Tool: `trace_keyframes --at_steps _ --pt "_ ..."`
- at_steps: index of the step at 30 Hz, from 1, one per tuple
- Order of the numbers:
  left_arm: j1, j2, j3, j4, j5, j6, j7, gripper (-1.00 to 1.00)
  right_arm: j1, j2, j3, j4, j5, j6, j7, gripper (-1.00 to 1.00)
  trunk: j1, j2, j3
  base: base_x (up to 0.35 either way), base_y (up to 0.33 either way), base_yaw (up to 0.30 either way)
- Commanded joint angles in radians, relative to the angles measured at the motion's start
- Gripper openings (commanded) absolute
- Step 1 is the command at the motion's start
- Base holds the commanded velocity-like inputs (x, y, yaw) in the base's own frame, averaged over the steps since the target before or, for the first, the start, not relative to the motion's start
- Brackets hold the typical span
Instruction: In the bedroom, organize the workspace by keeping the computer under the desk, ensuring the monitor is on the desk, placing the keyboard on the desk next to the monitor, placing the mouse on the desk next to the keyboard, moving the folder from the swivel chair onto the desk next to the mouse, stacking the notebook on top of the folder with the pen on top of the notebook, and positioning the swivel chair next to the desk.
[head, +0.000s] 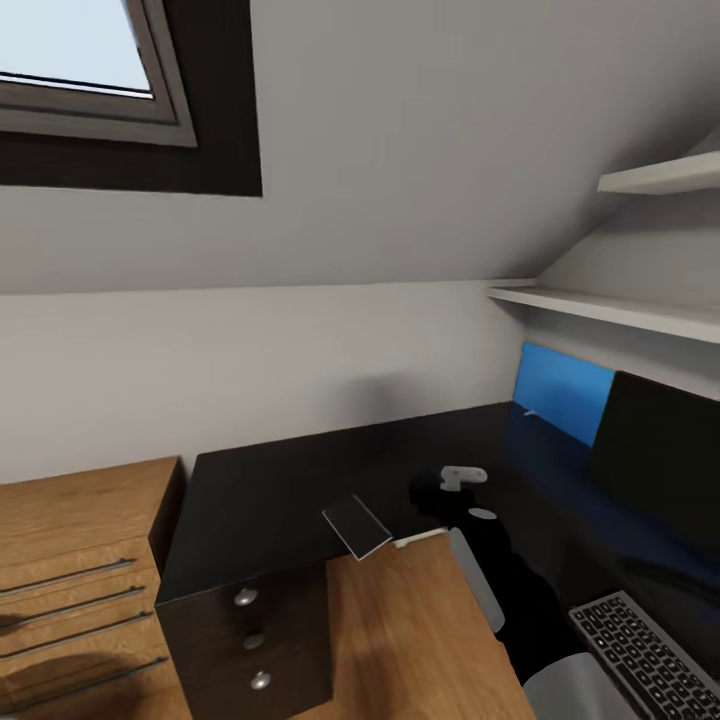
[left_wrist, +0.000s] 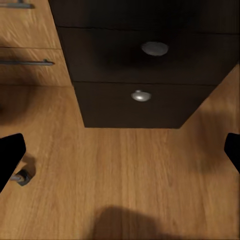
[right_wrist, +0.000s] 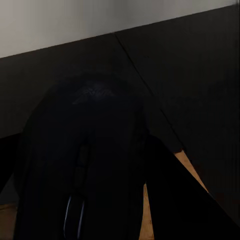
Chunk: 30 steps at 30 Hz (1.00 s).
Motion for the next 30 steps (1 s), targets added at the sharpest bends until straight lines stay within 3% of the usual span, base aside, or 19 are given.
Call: trace_keyframes --at_steps 1,13,30 --pt "0.0 0.0 0.0 -0.001 0.01 -0.002 0.001 1.0 -0.001 0.0 0.002 0.0 -0.014 0.001 -0.011 -1.0 0.0 -0.001 0.0 0.0 0.0 -0.26" --pt "0.0 0.0 0.002 -0.001 0.01 -0.001 0.002 1.0 -0.001 0.002 0.006 0.002 -0.016 0.008 -0.007 -1.0 0.0 -0.001 0.01 0.0 0.0 -0.247" --pt "0.0 0.0 0.002 0.0 0.011 0.0 0.002 1.0 -0.001 0.012 0.016 -0.004 -0.022 0.011 -0.008 -1.0 0.0 -0.001 0.009 0.0 0.0 -0.012"
